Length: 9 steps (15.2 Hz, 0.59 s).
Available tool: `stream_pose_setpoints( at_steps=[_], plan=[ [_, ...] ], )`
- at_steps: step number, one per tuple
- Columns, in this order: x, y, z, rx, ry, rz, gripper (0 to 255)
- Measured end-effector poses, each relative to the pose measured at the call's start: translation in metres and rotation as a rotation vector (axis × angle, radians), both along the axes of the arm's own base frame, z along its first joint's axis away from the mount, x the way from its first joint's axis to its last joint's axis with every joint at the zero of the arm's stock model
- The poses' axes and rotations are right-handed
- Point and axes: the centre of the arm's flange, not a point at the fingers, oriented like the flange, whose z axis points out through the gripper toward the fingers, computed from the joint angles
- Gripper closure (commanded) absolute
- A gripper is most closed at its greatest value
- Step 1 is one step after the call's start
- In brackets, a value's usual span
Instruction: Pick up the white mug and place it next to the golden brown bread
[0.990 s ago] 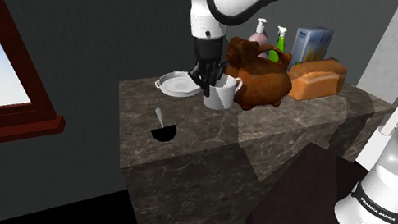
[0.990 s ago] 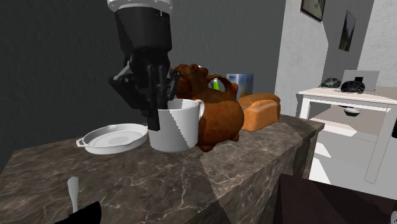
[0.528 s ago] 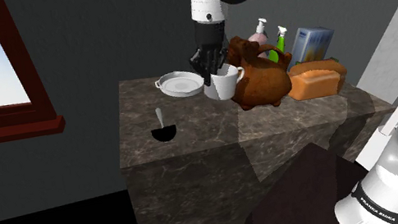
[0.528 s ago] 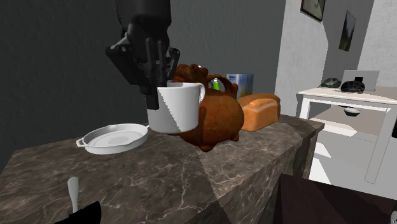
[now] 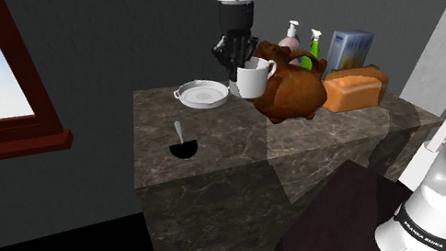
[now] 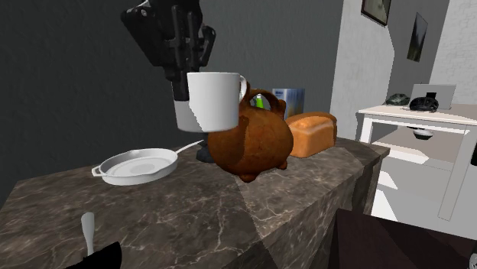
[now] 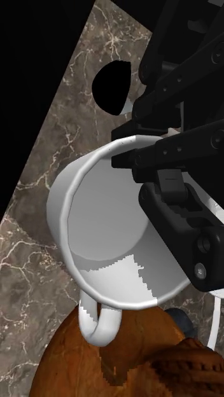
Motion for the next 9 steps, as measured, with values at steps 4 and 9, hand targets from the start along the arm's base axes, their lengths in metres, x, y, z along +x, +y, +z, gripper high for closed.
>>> stream_pose_setpoints(
  at_steps=[4,9],
  plan=[
    [-0.005,-0.014,0.017,0.000,0.000,0.000,255],
    [-0.023,-0.078,0.017,-0.001,0.000,-0.002,255]
  ],
)
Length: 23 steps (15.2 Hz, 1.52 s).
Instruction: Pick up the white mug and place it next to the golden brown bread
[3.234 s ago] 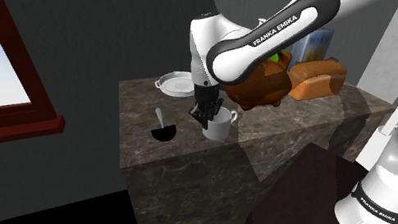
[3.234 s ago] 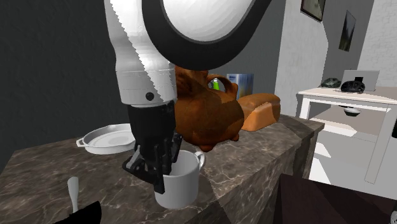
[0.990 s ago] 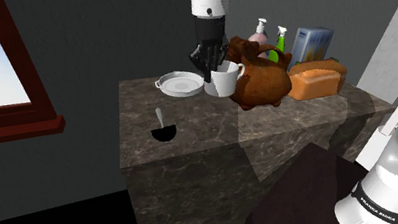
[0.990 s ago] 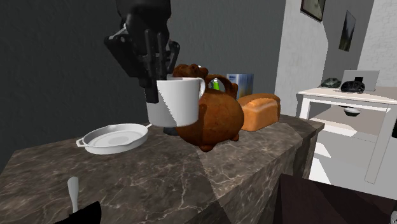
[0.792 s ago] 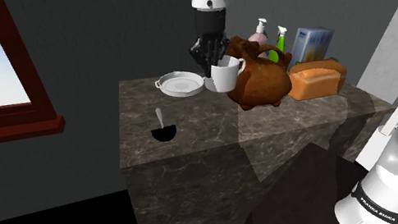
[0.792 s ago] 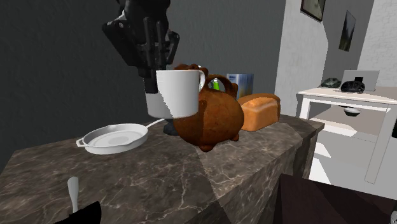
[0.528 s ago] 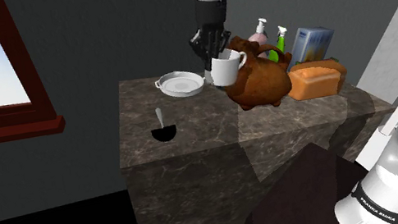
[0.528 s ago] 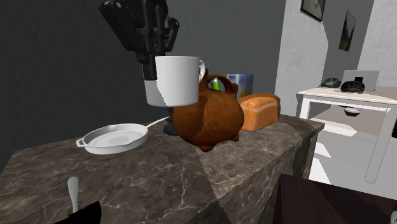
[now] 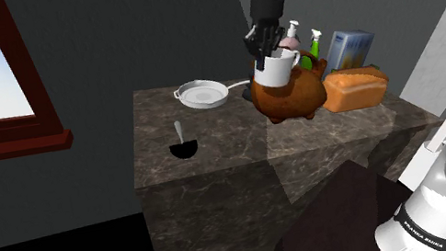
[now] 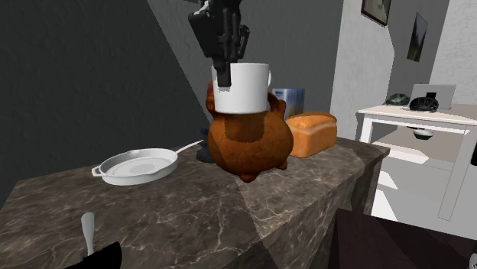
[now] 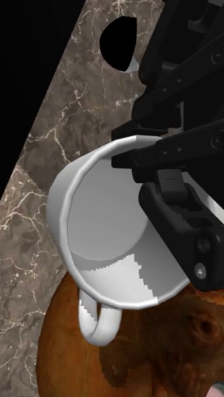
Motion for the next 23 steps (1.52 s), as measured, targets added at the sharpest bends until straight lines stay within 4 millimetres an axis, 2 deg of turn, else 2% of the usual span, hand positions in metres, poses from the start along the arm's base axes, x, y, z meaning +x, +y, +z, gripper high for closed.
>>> stream_pose_setpoints(
  at_steps=[8,23],
  plan=[
    [-0.033,-0.095,0.001,0.000,0.000,0.001,255],
    [-0.089,-0.286,-0.001,0.001,0.000,0.000,255]
  ],
)
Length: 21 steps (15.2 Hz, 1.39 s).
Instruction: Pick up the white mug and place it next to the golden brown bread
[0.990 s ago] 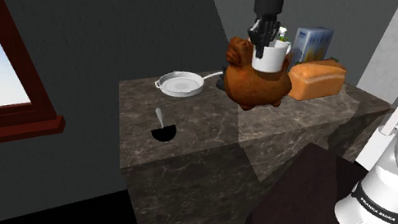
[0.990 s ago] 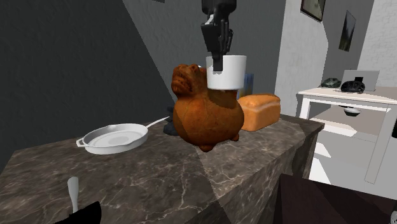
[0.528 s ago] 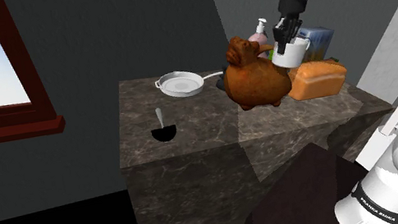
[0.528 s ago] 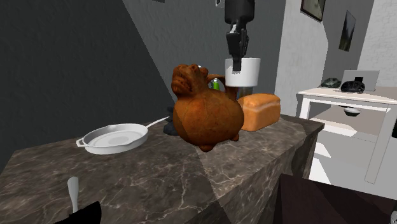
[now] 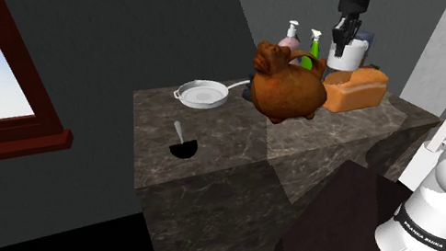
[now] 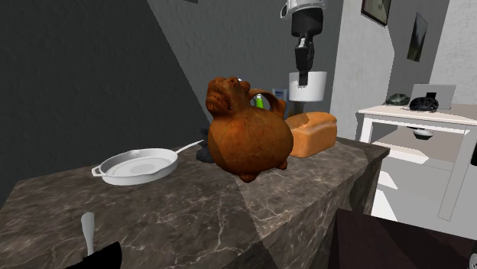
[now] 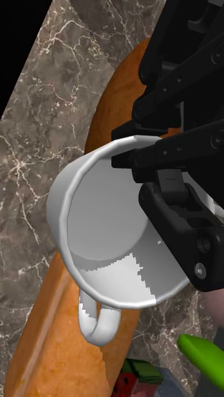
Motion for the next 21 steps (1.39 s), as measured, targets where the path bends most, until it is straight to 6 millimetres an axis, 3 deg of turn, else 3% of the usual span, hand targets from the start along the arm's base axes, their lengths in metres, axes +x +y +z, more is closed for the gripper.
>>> stream_pose_setpoints(
  at_steps=[21],
  plan=[
    [-0.086,-0.265,0.003,0.001,0.000,-0.001,255]
  ],
)
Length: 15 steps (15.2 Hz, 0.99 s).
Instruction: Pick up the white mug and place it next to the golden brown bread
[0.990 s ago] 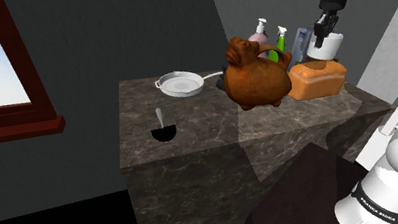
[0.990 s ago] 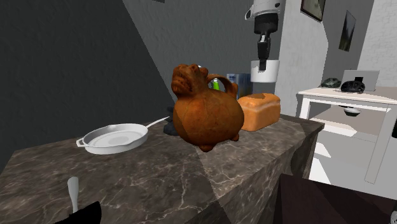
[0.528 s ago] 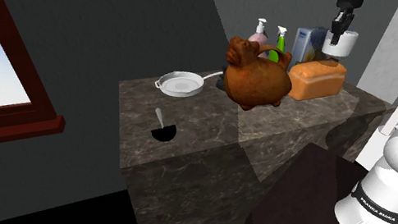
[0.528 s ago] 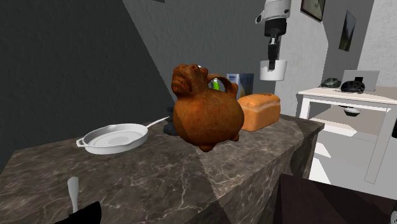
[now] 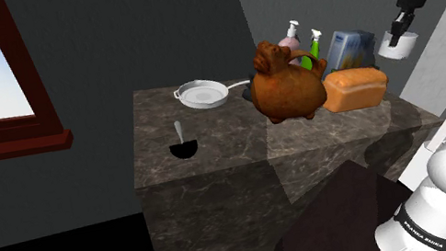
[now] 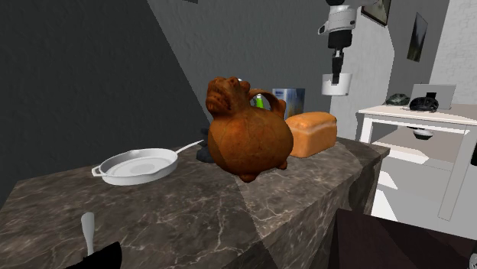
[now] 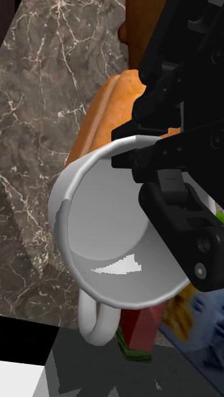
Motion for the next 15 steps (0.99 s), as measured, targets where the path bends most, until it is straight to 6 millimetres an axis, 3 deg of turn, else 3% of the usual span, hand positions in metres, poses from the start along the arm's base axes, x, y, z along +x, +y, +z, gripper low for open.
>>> stream_pose_setpoints(
  at_steps=[11,15],
  plan=[
    [-0.045,-0.139,-0.002,-0.002,0.001,-0.001,255],
    [-0.051,-0.151,-0.013,0.000,0.001,0.002,255]
  ],
)
